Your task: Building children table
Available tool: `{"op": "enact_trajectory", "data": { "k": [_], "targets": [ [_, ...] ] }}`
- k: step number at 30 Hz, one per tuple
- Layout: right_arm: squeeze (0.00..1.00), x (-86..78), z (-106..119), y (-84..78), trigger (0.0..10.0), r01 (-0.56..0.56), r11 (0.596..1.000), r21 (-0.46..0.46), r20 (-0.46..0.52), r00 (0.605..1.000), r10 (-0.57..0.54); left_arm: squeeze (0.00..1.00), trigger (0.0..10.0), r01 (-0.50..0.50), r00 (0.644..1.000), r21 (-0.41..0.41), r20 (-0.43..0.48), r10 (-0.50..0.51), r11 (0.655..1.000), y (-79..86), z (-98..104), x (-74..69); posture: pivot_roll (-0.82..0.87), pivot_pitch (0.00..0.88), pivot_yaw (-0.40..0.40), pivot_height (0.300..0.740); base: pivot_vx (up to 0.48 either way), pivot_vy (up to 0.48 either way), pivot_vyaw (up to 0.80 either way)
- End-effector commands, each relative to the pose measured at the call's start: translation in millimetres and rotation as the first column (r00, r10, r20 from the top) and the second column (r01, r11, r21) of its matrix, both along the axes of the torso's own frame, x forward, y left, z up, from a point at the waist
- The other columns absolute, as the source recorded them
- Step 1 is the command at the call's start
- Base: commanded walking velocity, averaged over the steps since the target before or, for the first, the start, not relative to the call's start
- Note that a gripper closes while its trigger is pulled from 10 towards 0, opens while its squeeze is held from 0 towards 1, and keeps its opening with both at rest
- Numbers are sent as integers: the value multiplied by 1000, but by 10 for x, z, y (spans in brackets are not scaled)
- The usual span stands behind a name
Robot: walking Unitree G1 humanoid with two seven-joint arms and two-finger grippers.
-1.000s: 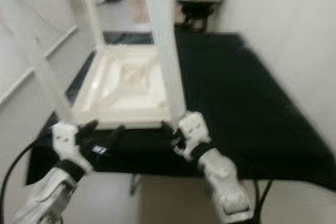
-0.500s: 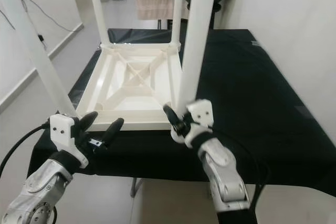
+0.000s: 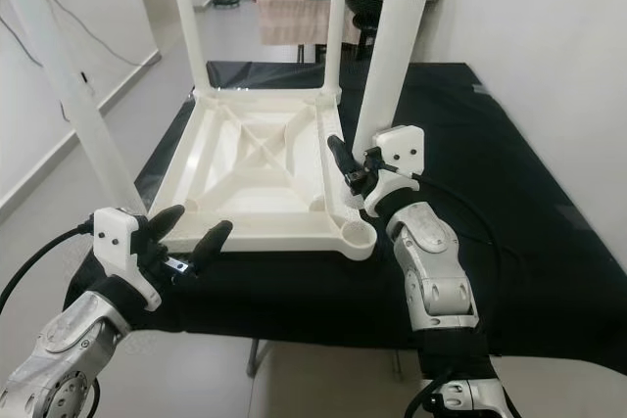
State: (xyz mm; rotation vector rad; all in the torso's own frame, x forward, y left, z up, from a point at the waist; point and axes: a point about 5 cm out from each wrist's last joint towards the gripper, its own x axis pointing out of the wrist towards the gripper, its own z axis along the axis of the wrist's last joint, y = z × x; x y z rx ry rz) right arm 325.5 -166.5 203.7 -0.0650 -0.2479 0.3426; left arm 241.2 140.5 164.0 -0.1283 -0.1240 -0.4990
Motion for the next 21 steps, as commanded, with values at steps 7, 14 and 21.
{"op": "enact_trajectory", "data": {
  "k": [7, 14, 21],
  "targets": [
    [0, -15, -88, 137, 10000, -61, 998, -2, -27, 998, 61, 0, 10000, 17, 1000, 45, -10, -16, 999, 20, -7, -31, 38, 32, -24, 740, 0, -67, 0],
    [0, -20, -86, 158, 10000, -111, 994, -9, -38, 993, 110, 0, 10000, 23, 999, 51, -23, -22, 998, 8, -20, -36, 37, 38, -25, 740, 0, -334, 0],
    [0, -126, -138, 261, 10000, -283, 959, -14, -83, 956, 280, 0, 10000, 55, 998, 82, -43, -52, 995, -22, -37, -82, 36, 46, -19, 740, 0, 0, 0]
  ]
}}
